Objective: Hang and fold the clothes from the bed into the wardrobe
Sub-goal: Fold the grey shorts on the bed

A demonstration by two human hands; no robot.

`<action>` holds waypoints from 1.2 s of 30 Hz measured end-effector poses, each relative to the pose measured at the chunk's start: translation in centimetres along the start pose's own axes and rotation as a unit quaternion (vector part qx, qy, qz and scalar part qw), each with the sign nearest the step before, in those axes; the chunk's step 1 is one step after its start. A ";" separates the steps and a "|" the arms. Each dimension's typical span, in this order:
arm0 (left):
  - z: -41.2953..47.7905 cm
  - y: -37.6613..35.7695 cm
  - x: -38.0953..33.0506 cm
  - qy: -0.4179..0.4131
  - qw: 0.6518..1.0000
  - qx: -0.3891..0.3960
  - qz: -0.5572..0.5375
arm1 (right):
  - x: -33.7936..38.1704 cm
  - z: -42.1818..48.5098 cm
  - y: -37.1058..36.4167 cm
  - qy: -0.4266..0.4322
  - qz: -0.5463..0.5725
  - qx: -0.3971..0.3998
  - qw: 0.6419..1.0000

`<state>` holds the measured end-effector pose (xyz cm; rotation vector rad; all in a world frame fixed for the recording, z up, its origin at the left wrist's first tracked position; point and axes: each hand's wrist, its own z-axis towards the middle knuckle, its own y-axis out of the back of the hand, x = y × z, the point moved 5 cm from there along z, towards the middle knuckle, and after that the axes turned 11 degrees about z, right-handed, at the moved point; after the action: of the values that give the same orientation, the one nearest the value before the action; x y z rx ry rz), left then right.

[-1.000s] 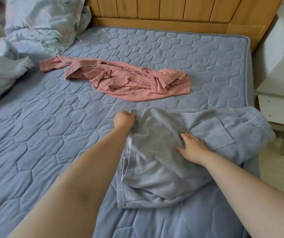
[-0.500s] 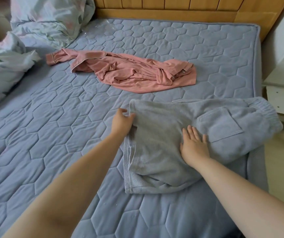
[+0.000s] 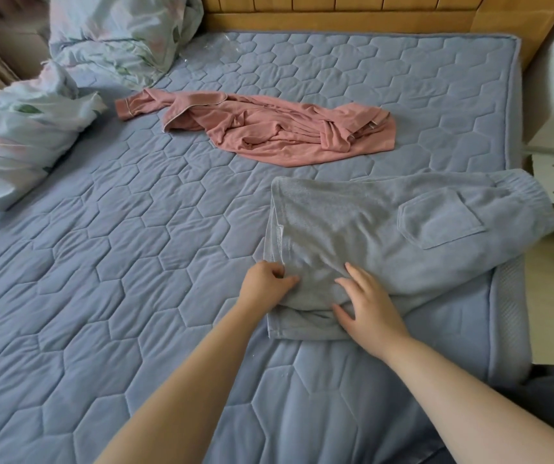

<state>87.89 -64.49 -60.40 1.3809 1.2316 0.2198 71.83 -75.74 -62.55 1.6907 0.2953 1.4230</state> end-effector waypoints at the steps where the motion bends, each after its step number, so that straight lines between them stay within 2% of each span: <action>1: -0.4 0.1 -0.2 0.002 1.000 0.004 -0.019 | -0.1 -0.3 0.2 0.003 -0.009 0.000 1.000; 4: -1.7 0.9 0.1 0.028 0.992 -0.037 -0.116 | 0.3 -0.8 0.8 0.025 -0.021 -0.019 0.999; 7: -3.5 0.9 1.6 0.070 0.962 -0.084 -0.251 | 1.4 -1.1 0.7 0.071 -0.038 -0.036 0.996; 11: -5.8 -2.1 4.2 0.146 0.938 -0.042 -0.310 | 2.1 -1.7 0.5 0.104 -0.092 -0.038 0.990; 14: -6.3 -2.6 4.9 0.137 0.946 -0.045 -0.291 | 2.7 -1.9 1.1 0.131 -0.123 -0.086 0.980; 18: -6.4 -1.2 4.6 0.090 0.961 -0.120 -0.231 | 3.8 -2.2 2.0 0.187 -0.104 -0.130 0.968; 20: -6.5 -1.3 4.8 0.076 0.985 -0.105 -0.117 | 3.9 -2.6 1.6 0.205 -0.113 -0.100 0.967; 22: -6.5 -2.1 5.1 0.073 0.996 -0.047 0.024 | 3.7 -3.1 0.6 0.210 -0.141 -0.032 0.967; 23: -6.4 -2.4 5.2 0.068 0.995 -0.026 0.063 | 3.5 -3.3 0.2 0.206 -0.144 -0.006 0.968; 25: -5.6 -2.6 5.2 0.079 0.995 -0.012 0.063 | 3.2 -3.2 0.4 0.183 -0.100 0.006 0.978; 27: -4.7 -2.4 5.1 0.132 0.990 -0.003 -0.038 | 3.0 -3.1 0.5 0.158 -0.075 -0.007 0.985; 28: -4.2 -2.4 5.0 0.157 0.981 0.007 -0.112 | 2.4 -3.0 0.1 0.130 -0.096 0.015 0.987; 31: -3.4 -3.0 4.1 0.219 0.930 0.052 -0.291 | 0.4 -3.2 -1.9 0.026 -0.170 0.158 0.972; 32: -3.2 -3.3 3.7 0.233 0.912 0.066 -0.332 | 0.0 -3.2 -2.2 0.013 -0.184 0.165 0.969; 34: -2.8 -3.8 3.0 0.244 0.892 0.082 -0.371 | -0.5 -2.8 -1.5 -0.006 -0.209 0.121 0.970; 36: -2.7 -3.8 2.5 0.247 0.888 0.077 -0.379 | -0.7 -2.4 -0.1 -0.027 -0.230 0.076 0.970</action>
<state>84.94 -62.01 -64.06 0.8898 2.1649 -0.0912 69.53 -75.03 -63.16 1.6420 0.7310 1.0277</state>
